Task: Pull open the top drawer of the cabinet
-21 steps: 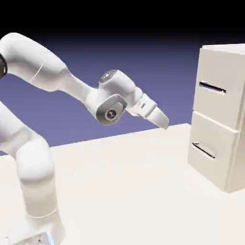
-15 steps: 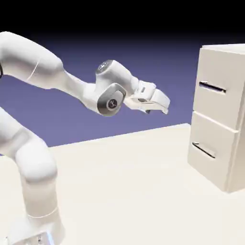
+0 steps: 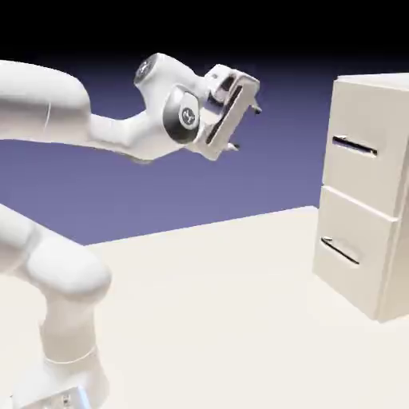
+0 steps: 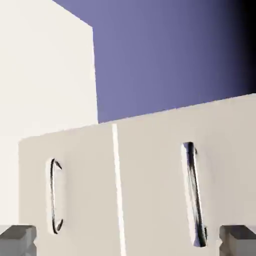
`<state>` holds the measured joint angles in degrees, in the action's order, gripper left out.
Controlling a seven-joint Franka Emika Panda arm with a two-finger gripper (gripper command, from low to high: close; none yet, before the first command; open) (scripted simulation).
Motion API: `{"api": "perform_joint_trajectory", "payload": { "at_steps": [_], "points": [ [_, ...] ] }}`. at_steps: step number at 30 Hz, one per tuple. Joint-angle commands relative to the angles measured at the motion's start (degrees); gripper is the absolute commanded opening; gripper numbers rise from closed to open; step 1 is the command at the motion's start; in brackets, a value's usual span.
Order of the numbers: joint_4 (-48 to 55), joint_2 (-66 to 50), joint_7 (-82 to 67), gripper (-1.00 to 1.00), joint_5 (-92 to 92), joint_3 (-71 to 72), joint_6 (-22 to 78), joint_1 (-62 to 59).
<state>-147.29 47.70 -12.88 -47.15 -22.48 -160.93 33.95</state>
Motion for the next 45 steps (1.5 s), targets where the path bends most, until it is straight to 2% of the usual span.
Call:
{"api": "perform_joint_trajectory", "payload": {
  "at_steps": [1, 45],
  "points": [
    [0.62, 0.68, -2.50, 0.00, -2.13, -1.01, 0.59, 1.50],
    [27.79, 30.49, -112.13, 0.00, -95.54, -45.55, 26.50, 67.40]
  ]
}}
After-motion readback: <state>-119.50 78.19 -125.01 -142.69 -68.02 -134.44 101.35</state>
